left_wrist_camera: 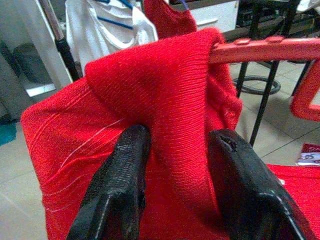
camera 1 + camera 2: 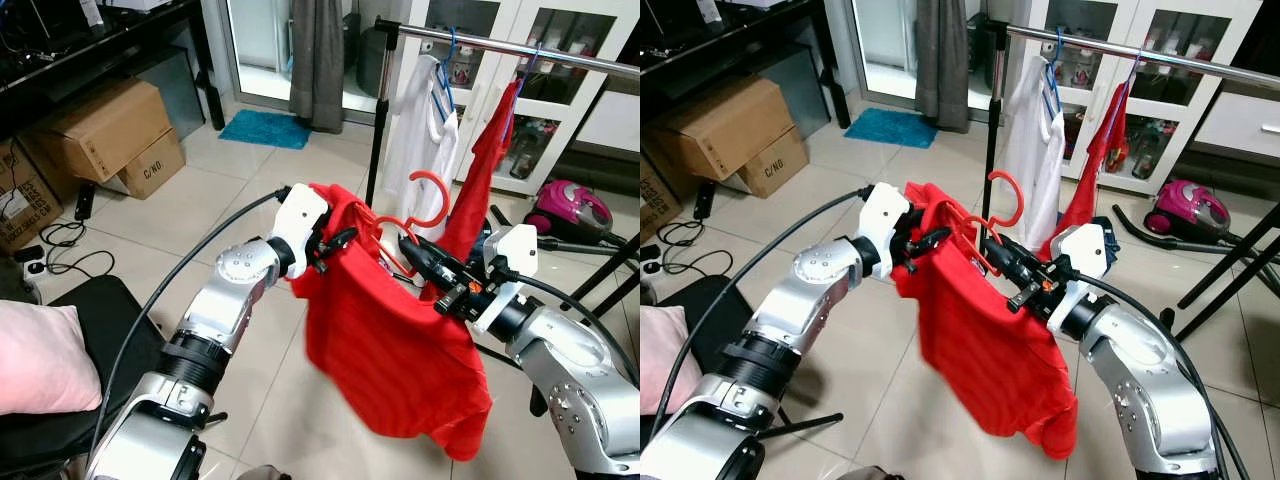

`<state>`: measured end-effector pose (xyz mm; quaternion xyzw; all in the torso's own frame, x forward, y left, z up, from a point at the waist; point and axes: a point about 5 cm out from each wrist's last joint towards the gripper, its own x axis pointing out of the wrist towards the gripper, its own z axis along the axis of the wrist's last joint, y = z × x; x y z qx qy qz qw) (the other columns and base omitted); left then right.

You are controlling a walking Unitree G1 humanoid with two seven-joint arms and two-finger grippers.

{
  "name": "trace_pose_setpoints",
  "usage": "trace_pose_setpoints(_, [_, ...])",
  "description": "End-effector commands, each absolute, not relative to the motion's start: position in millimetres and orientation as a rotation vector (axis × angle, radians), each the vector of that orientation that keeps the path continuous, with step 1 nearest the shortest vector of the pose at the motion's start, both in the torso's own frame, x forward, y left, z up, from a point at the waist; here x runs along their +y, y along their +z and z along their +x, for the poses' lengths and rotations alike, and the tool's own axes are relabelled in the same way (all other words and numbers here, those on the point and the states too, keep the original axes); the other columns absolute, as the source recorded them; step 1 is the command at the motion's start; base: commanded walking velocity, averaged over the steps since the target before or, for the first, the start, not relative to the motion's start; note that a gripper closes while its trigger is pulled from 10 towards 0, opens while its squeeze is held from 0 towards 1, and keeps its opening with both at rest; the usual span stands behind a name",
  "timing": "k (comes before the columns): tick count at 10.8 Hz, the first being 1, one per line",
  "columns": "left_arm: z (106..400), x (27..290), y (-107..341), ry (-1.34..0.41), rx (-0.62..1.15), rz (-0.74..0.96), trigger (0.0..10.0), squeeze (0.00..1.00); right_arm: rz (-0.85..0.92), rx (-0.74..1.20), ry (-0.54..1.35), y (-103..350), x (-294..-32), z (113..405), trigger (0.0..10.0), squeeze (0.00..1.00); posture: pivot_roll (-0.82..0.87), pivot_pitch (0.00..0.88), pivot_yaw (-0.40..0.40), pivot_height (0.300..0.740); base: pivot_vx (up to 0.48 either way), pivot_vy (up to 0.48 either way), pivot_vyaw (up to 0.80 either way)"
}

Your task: Hang hanger

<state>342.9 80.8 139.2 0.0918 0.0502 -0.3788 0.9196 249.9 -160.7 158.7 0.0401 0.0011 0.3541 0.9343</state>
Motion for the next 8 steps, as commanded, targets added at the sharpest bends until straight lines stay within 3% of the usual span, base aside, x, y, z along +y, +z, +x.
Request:
trace_pose_setpoints(1, [348.4,83.2,146.2,-0.751,0.089,0.193,0.0,0.00,0.073,-0.044,0.753,170.6,-157.9,249.5,0.0,0.00,-0.06,0.000,0.035,0.740,0.000,0.000,0.00])
trace_pose_setpoints(8, [349.8,75.4,160.9,-0.787,0.067,0.182,0.0,0.00,-0.030,0.007,0.762,170.5,-153.6,250.7,0.0,0.00,-0.07,0.000,0.044,0.740,0.000,0.000,0.00])
